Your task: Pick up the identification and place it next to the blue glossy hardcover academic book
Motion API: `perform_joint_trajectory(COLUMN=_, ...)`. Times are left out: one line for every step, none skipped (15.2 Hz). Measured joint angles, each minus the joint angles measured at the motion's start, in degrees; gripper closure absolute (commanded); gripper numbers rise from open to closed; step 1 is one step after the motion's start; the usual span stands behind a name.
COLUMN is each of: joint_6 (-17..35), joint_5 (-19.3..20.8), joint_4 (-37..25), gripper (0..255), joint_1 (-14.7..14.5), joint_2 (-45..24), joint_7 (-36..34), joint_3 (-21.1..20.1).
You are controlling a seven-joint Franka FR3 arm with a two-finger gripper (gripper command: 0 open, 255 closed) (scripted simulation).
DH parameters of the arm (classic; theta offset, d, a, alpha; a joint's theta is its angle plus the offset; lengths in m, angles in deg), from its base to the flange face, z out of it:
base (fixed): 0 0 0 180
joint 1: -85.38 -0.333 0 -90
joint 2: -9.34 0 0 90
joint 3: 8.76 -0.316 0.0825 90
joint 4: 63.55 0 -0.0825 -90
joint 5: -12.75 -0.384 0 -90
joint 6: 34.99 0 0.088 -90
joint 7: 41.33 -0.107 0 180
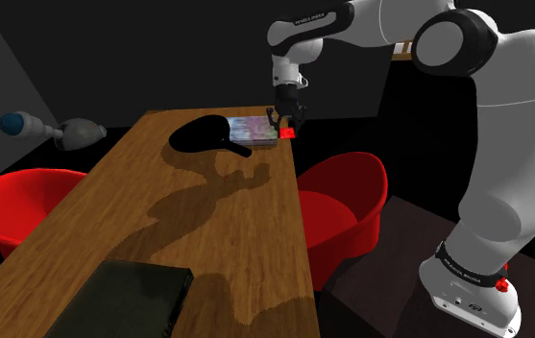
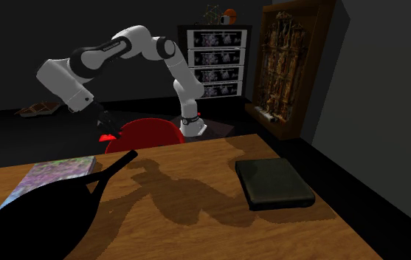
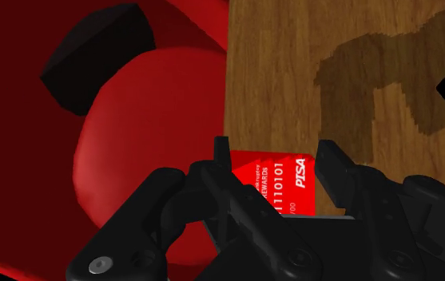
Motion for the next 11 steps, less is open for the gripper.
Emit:
perform_joint_trajectory(joint_6=0.05, joint_5=0.14, joint_4=0.22, gripper=255, joint_1=0.31, joint_2=0.01, joint_7=0.52, joint_3=0.17)
perform_joint_trajectory(joint_6=0.47, joint_5=0.26, joint_4=0.56, gripper=255, joint_1=0.43, joint_2=-0.17, joint_7=0.87, joint_3=0.28)
perform_joint_trajectory(joint_6=0.85, joint_5=0.33, joint_4=0.91, gripper=255, joint_1=0.5, joint_2=-0.28, joint_7=1.12, joint_3=0.34)
perform_joint_trajectory(joint_6=1.44, joint_5=0.38, joint_4=1.38, gripper=255, joint_1=0.48, joint_2=-0.42, joint_7=1.3, joint_3=0.37)
perform_joint_trajectory(joint_6=2.02, joint_5=0.44, joint_4=1.83, gripper=255, joint_1=0.49, joint_2=-0.61, joint_7=1.52, joint_3=0.42)
perform_joint_trajectory(joint_6=2.7, joint_5=0.5, joint_4=2.47, gripper=255, joint_1=0.52, joint_2=-0.71, joint_7=1.79, joint_3=0.47)
perform_joint_trajectory(joint_6=3.3, joint_5=0.53, joint_4=2.87, gripper=255, joint_1=0.46, joint_2=-0.92, joint_7=1.89, joint_3=0.49)
perform_joint_trajectory(joint_6=3.94, joint_5=0.58, joint_4=3.21, gripper=255, joint_1=0.37, joint_2=-1.21, joint_7=1.99, joint_3=0.49)
perform_joint_trajectory(joint_6=4.68, joint_5=0.59, joint_4=4.0, gripper=255, joint_1=0.38, joint_2=-1.21, joint_7=2.22, joint_3=0.52)
perform_joint_trajectory(joint_6=5.09, joint_5=0.69, joint_4=3.95, gripper=255, joint_1=0.34, joint_2=-1.69, joint_7=2.35, joint_3=0.57)
perform_joint_trajectory(joint_6=5.86, joint_5=0.71, joint_4=4.68, gripper=255, joint_1=0.31, joint_2=-1.77, joint_7=2.54, joint_3=0.6)
